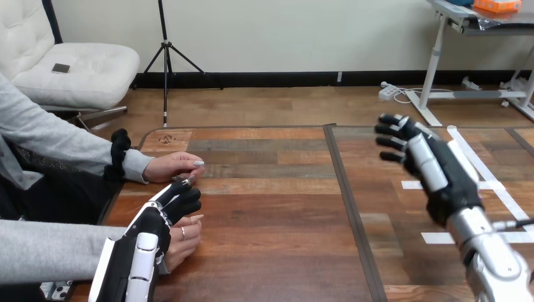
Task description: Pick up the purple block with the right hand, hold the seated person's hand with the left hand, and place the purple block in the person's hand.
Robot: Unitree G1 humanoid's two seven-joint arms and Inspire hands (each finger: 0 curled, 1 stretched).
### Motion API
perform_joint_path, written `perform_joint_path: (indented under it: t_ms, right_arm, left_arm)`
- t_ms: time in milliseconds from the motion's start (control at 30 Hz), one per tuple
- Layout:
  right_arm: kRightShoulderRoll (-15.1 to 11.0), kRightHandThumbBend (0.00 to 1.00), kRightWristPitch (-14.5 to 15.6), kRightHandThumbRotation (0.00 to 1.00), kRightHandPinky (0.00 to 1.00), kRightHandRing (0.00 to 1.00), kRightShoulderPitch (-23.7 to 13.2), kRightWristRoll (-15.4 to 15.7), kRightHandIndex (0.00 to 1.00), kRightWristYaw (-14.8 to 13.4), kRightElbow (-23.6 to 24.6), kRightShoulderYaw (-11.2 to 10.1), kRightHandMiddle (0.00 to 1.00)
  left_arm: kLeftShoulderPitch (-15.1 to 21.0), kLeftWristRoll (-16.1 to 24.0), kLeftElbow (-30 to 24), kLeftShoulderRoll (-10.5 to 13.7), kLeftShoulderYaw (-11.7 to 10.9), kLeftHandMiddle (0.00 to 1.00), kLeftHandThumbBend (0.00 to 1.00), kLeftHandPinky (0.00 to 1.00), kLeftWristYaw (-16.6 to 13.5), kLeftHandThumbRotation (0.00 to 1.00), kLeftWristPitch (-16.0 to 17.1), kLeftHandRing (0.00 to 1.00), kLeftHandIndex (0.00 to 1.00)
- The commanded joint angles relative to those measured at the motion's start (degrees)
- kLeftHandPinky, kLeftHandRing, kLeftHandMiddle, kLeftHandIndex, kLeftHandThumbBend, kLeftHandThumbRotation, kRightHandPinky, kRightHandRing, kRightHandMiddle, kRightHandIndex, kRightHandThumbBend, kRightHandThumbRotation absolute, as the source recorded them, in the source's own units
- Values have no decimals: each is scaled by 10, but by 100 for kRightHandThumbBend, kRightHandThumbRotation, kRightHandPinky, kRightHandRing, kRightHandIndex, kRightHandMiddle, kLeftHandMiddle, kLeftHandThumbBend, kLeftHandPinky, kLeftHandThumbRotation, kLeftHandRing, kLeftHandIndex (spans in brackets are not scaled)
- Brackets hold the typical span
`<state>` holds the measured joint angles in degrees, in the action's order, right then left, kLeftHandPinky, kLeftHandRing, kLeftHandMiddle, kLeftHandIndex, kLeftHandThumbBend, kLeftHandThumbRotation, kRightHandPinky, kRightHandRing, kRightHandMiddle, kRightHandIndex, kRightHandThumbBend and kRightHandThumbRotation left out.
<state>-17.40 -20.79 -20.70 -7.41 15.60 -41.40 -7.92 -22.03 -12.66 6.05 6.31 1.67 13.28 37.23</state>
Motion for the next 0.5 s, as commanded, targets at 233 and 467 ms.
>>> perform_joint_path:
  t_ms: [233,467]
  right_arm:
    - [-56,73,-37,79,79,85,-179,43,83,-57,-127,-10,84]
    - [-73,75,-32,76,82,87,-212,70,85,-88,-171,-1,86]
  left_arm:
    - [44,7,-14,-15,-5,80,56,91,-3,100,8,81,80]
    - [48,3,-10,-11,-5,80,57,91,3,100,10,81,80]
